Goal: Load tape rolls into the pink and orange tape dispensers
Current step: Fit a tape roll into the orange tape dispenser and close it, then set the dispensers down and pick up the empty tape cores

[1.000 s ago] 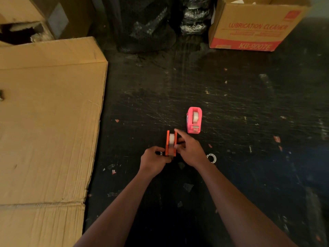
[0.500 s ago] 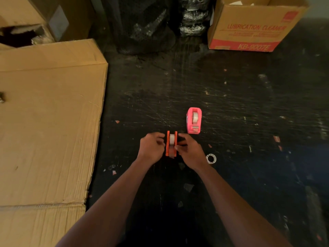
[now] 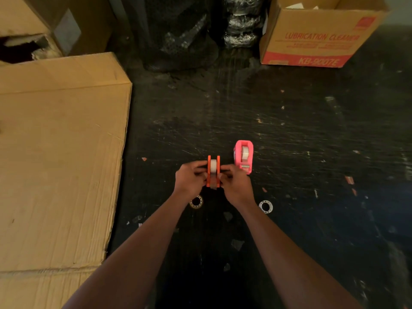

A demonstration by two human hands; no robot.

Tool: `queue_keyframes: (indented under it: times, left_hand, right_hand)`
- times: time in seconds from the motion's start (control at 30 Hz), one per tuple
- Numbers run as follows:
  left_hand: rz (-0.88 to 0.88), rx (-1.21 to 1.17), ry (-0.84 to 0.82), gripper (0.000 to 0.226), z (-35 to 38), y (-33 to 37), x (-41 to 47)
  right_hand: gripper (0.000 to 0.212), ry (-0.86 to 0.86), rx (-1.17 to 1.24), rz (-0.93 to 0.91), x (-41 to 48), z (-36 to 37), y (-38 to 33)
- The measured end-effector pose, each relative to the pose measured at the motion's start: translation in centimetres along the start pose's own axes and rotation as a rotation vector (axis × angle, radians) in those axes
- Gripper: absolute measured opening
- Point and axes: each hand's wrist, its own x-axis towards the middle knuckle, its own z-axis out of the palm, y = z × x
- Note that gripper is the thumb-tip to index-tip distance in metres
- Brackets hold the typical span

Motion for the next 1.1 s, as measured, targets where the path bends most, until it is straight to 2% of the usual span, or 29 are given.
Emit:
queue_keyframes:
  times: [0.3, 0.6, 0.8, 0.93, 1.1]
  left_hand:
    - [0.024, 0.043, 0.008, 0.045, 0.4, 1.8, 3.3]
    - [0.012, 0.080, 0.068, 0.043, -0.2, 1.4, 1.7]
    - [0.063, 0.285, 0.060, 0.043, -0.2, -0.5, -3.0]
    - [0.153, 0.535, 0.078, 0.049, -0.1, -2.3, -5.9]
    - [0.134, 0.655, 0.103, 0.057, 0.3, -4.9, -7.7]
  right_hand:
    - [0.028, 0.077, -0.178, -0.025, 2.8, -0.4, -2.2]
    - [0.037, 0.036, -0.283, -0.076, 1.4, -1.2, -2.5]
    - [0.033, -0.001, -0.418, -0.076, -2.6, -3.2, -0.8]
    - [0.040, 0.004, -0.585, -0.076, -4.9, -4.8, 1.4]
    - [0.055, 0.015, -0.707, -0.020, -6.9, -6.3, 4.1]
